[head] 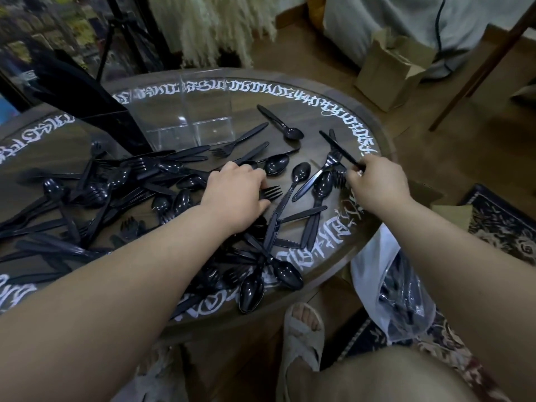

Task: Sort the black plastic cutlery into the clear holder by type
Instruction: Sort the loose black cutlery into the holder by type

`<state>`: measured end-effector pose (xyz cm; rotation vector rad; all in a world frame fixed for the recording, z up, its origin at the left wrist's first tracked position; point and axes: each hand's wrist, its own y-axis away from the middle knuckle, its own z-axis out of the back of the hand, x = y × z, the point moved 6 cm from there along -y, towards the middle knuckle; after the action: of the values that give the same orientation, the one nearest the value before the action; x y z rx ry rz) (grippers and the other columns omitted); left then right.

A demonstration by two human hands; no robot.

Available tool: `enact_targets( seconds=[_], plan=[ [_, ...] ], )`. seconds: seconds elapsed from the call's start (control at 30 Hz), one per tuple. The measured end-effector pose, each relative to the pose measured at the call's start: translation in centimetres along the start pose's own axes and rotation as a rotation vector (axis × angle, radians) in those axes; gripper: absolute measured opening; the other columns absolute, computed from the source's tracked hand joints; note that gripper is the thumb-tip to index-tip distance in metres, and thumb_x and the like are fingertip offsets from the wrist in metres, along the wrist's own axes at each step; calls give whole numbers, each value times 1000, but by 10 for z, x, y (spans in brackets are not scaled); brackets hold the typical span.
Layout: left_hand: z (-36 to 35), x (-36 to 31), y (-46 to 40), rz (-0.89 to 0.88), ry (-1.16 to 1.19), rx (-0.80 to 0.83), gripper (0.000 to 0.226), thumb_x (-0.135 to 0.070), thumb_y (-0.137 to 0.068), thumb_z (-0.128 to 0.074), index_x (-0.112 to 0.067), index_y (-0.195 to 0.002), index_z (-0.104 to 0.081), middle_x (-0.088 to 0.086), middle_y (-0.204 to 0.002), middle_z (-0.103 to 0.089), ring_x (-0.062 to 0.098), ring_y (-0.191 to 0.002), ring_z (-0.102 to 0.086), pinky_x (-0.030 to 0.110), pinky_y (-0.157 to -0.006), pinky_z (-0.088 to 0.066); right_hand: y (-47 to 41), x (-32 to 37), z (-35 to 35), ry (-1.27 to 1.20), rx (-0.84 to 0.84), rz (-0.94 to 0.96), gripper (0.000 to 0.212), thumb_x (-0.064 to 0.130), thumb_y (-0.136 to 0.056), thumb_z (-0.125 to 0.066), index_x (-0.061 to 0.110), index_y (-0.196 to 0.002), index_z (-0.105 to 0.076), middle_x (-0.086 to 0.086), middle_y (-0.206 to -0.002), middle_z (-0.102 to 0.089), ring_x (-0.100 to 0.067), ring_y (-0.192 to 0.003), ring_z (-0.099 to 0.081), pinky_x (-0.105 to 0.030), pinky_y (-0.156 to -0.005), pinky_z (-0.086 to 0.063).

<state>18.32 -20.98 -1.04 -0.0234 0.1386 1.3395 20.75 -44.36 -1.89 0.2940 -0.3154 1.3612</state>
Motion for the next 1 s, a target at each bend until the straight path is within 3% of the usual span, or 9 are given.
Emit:
enact_targets(
  seconds=[0.13, 0.2, 0.3, 0.47, 0.63, 0.73, 0.87, 1.0],
  plan=[
    [2, 4, -6, 2, 89, -52, 18, -36, -90, -59, -28, -105, -56, -5, -99, -63, 22, -110, -47, 38, -89, -37, -5, 9, -6, 86, 39, -30, 47, 54, -90, -53, 10, -79, -63, -8, -70, -60, -28, -69, -56, -30, -51, -37],
    [7, 4, -6, -19, 141, -105, 14, -31, -91, -58, -28, -104, -58, -9, -90, -60, 21, -109, -49, 37, -90, -37, -7, 16, -8, 108, 56, -30, 40, 49, -91, -55, 10, -83, -63, -8, -74, -60, -28, -71, -57, -29, -51, -37],
    [23, 4, -3, -43, 259, -196, 13, -25, -91, -60, -25, -104, -61, -14, -79, -50, 17, -100, -52, 35, -89, -40, -7, 26, -13, 22, 76, -3, 25, 37, -91, -57, 12, -94, -63, -10, -87, -64, -31, -82, -59, -34, -65, -48],
    [58, 7, 7, -60, 530, -341, 7, -17, -91, -61, -21, -96, -63, -10, -87, -63, 15, -87, -62, 36, -85, -51, 5, 42, 3, -129, -28, 70, 19, 27, -94, -54, 9, -97, -58, -8, -87, -61, -28, -83, -55, -34, -69, -43],
    [88, 15, 23, -54, 654, -400, 9, -17, -96, -53, -25, -94, -51, -11, -80, -64, 9, -79, -68, 40, -78, -55, 24, 60, 33, -268, -92, 138, 14, 24, -93, -56, 12, -95, -52, -4, -85, -57, -24, -78, -51, -30, -64, -34],
    [92, 27, 43, -29, 606, -380, 6, -20, -99, -47, -26, -98, -47, -9, -77, -65, 10, -70, -67, 41, -73, -55, 44, 77, 38, -317, -26, 171, 12, 21, -90, -56, 14, -88, -47, -1, -73, -53, -20, -66, -48, -31, -54, -31],
    [83, 53, 81, 84, 473, -274, 15, -19, -100, -40, -22, -111, -50, -4, -89, -68, 21, -85, -64, 40, -78, -51, 77, 100, 28, -275, 98, 226, 24, 20, -87, -57, 16, -72, -39, 0, -66, -45, -17, -60, -40, -30, -50, -27],
    [71, 77, 125, 171, 435, -203, 35, -10, -98, -43, -23, -130, -50, -2, -111, -65, 20, -101, -60, 24, -83, -41, 106, 113, 14, -262, 218, 270, 26, 21, -86, -63, 15, -72, -41, -1, -65, -47, -20, -61, -43, -30, -52, -32]
  ],
)
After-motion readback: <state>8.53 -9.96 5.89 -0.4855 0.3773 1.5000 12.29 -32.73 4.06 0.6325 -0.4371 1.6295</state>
